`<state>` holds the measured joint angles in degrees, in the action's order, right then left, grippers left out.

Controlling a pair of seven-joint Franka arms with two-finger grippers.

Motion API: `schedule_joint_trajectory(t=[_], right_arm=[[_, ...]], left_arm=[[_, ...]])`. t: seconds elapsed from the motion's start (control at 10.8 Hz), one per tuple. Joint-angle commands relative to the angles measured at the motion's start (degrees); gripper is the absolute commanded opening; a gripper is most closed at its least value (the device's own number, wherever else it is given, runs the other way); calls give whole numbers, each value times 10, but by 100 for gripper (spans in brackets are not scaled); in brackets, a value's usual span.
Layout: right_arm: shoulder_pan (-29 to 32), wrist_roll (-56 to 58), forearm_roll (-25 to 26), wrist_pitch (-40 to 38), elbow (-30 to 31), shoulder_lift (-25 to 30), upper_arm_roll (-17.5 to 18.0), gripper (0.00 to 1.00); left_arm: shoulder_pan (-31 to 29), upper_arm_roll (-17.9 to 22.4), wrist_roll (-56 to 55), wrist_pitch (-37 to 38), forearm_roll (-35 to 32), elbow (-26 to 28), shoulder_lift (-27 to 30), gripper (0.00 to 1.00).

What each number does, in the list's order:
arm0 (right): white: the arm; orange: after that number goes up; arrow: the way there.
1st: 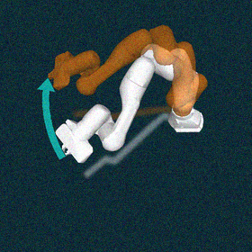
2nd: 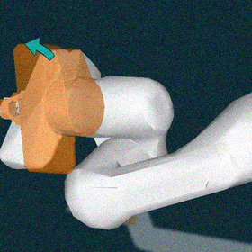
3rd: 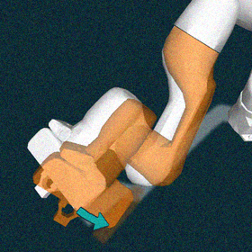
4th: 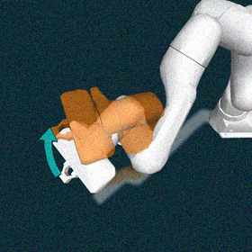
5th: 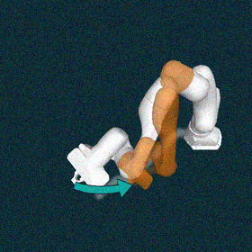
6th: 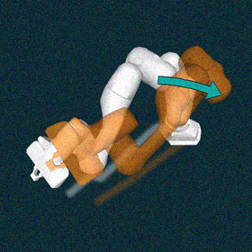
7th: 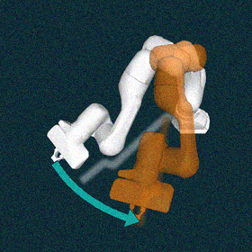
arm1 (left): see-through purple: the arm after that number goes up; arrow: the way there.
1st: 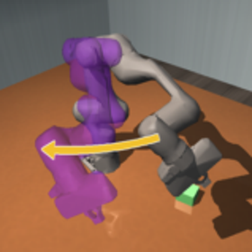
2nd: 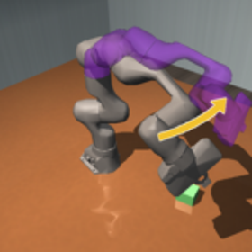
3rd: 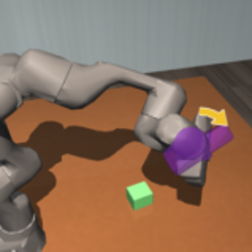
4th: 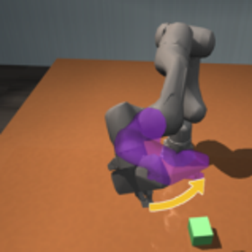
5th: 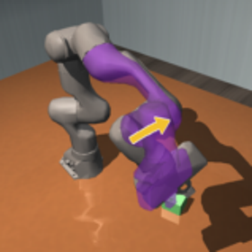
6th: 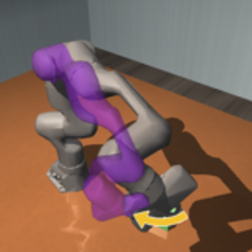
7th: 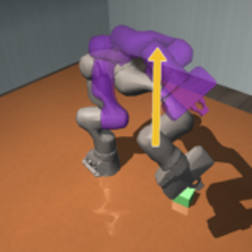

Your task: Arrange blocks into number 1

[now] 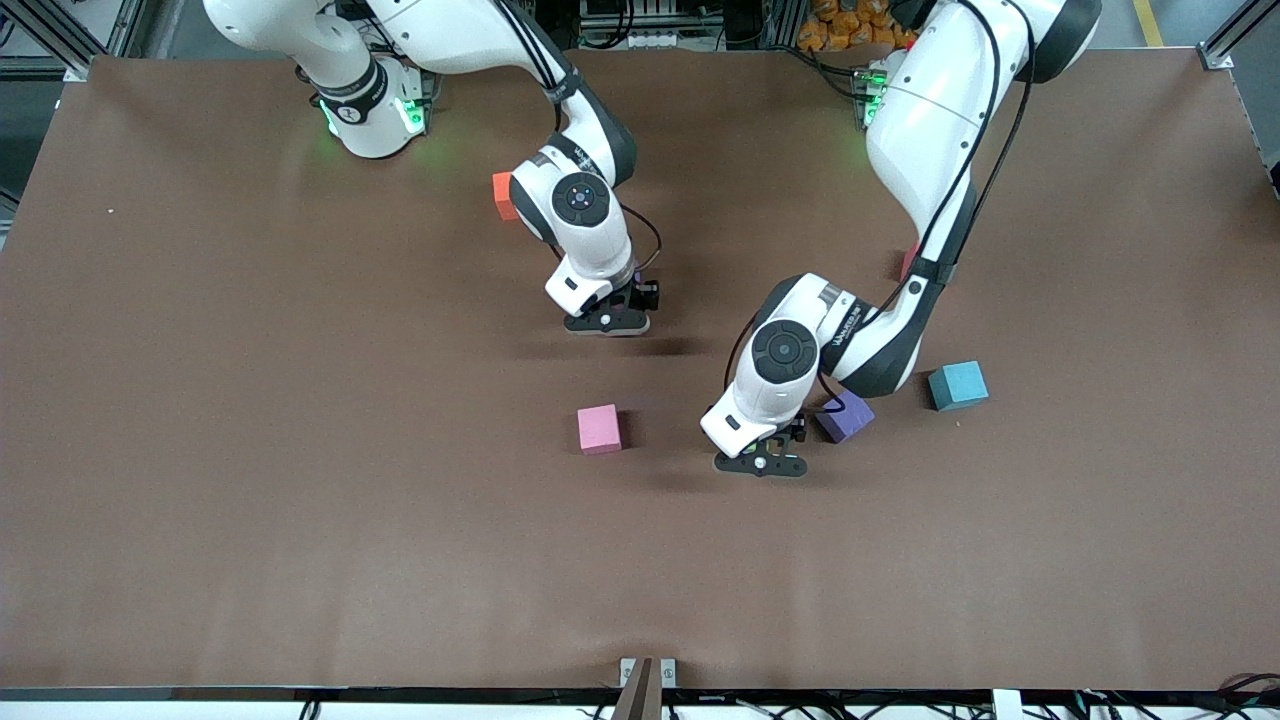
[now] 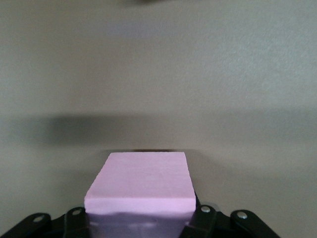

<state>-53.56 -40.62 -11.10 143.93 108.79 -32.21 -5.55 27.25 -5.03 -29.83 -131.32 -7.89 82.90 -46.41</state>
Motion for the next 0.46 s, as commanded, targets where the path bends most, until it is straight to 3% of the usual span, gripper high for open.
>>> schedule_joint_trajectory(t=[0.0, 0.19, 0.28, 0.37], right_arm=[[-12, -9, -9, 1, 11, 0, -8, 58], [-12, -9, -7, 0, 13, 1, -8, 60], [-11, -9, -7, 0, 13, 1, -8, 68], [-12, -10, -7, 0, 13, 1, -9, 96]], left_arm=[[3, -1, 0, -2, -10, -12, -10, 100], [4, -1, 0, -2, -12, -11, -13, 96], [4, -1, -1, -2, -12, -10, -12, 32], [4, -1, -2, -2, -9, -10, -12, 2]])
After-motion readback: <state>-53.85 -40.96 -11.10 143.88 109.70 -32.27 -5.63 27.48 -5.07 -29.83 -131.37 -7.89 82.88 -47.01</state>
